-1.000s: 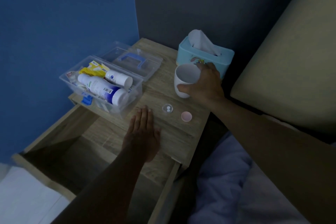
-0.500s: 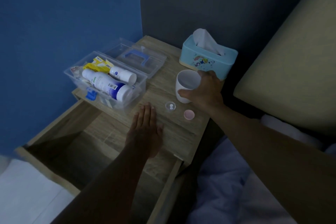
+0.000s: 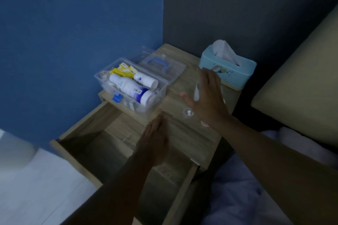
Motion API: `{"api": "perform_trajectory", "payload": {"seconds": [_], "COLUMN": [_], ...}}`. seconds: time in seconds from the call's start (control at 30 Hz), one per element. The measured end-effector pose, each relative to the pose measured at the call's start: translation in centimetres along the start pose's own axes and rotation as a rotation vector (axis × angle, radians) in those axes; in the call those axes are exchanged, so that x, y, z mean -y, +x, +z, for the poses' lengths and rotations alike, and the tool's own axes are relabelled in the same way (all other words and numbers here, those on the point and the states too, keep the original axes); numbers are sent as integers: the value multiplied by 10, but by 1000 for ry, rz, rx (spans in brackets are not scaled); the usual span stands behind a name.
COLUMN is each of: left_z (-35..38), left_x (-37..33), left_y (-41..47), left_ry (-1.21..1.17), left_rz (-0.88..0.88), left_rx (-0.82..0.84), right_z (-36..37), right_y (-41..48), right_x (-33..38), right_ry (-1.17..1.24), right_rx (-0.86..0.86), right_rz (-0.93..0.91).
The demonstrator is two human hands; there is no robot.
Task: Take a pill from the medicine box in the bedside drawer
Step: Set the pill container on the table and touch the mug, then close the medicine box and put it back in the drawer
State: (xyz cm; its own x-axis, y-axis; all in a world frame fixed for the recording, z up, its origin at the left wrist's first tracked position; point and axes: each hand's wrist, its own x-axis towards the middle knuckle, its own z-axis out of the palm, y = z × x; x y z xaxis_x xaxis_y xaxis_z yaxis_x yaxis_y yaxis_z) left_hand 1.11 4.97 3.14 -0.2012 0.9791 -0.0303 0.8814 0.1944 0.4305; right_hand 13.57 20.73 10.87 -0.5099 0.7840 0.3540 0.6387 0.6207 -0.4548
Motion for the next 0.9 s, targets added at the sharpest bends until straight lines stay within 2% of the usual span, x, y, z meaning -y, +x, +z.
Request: {"api": "perform_trajectory", "payload": {"seconds": [0.13, 0.23, 0.3, 0.37, 0.43, 0.57, 0.63, 0.7, 0.77, 0.8, 0.83, 0.87, 0.9], "left_z": [-20, -40, -54, -67, -80, -90, -87, -84, -84, -85, -86, -88, -89], "left_x": [35, 70, 86, 95, 97, 100, 99, 98, 99, 100, 101, 102, 103], "left_y": [-27, -40, -36, -23, -7, 16, 20, 23, 24, 25, 25, 25, 24], "left_ry": [-23, -48, -77, -67, -92, -39, 7, 14, 11, 12, 13, 10, 9], "left_rz": [-86, -232, -302, -299, -295, -196, -172, -180, -192, -192, -190, -187, -183], "left_rx": [-191, -235, -314, -408, -447, -358, -307, -297, -301, -300, -293, -284, -273], "right_z": [18, 35, 44, 51, 55, 67, 68, 67, 65, 63, 60, 56, 57], "right_y": [2, 8, 16, 27, 43, 75, 83, 88, 88, 90, 92, 96, 96], "right_x": [32, 48, 55, 61, 66, 69, 70, 68, 67, 66, 66, 64, 60], "right_ry": [132, 165, 201, 278, 382, 550, 616, 525, 109, 103, 267, 558, 700], "right_rx": [-31, 66, 172, 252, 245, 132, 137, 107, 129, 90, 3, -67, -128], "right_rz": [-144, -87, 59, 256, 457, 813, 842, 856, 701, 684, 742, 821, 831]}}
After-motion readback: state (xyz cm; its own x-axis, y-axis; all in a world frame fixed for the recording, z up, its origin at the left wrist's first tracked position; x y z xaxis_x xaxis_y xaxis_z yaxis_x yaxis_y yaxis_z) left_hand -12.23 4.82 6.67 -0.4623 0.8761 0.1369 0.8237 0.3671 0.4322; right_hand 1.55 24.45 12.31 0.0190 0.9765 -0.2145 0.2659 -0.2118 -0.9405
